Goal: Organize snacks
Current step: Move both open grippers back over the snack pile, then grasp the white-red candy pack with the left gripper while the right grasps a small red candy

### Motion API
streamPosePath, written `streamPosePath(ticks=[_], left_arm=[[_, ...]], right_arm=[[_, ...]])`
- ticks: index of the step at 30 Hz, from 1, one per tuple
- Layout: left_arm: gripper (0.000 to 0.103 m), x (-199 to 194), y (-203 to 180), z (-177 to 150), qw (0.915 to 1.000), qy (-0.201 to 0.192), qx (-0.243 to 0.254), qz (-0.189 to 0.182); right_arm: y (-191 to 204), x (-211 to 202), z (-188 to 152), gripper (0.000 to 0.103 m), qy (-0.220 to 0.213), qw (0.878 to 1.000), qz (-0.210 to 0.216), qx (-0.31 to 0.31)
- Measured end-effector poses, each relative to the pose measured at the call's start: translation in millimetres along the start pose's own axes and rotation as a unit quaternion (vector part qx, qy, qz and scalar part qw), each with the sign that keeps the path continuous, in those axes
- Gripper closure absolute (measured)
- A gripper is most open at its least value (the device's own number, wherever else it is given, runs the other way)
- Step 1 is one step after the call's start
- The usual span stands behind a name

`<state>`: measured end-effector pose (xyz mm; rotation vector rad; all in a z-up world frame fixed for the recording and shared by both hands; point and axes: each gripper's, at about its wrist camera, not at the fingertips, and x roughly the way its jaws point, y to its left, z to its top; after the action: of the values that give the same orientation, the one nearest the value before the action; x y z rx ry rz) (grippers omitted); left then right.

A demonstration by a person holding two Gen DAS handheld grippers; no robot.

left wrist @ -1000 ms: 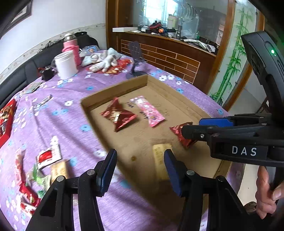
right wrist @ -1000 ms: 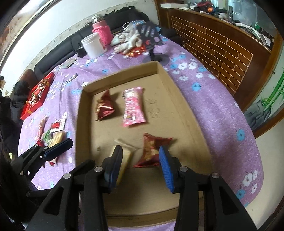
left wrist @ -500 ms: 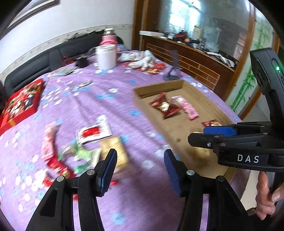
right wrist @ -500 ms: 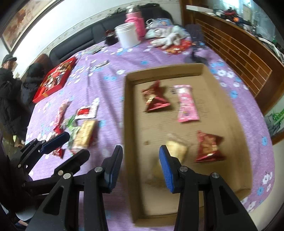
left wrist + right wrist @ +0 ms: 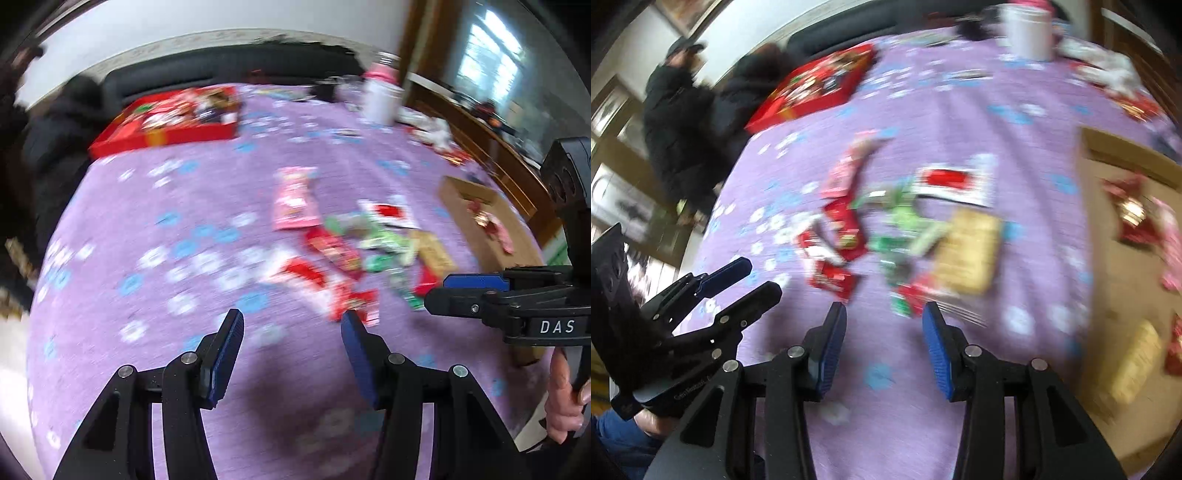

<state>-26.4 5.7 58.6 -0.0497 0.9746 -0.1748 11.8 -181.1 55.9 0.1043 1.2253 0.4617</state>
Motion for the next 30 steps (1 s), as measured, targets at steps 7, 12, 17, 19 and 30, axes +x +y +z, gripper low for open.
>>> streamPosePath(ticks=[7,12,17,19,30], left_arm=[[0.045,-10.7,41.1,-18.7,0.9991,0.003,-0.032,0.028],[0.045,-14.1,53.0,-27.0,0.9988,0.006,-0.038,0.032],[0.045,-11.9,54.7,-27.5,0.9989,0.009,-0.038,0.027],[0.045,-9.5,51.3,-23.8,0.9992,0.009,-0.035,0.019],[0.029,32.2,11.0,25.8,0.9953,0.065,0.009,-0.071]], right_arm=[[46.0,49.7,20.2,0.060,0.044,0.990,-0.003,-0.136],[58.9,69.3,19.4,0.059,0.052,0.978,-0.033,-0.202],[61.7,70.6,15.8,0.086,0.066,0.976,-0.036,-0.206],[59.4,66.6,12.1,0.088,0.070,0.979,-0.036,-0.190],[37.8,12.2,-20.6,0.088,0.015,0.998,0.001,-0.069]])
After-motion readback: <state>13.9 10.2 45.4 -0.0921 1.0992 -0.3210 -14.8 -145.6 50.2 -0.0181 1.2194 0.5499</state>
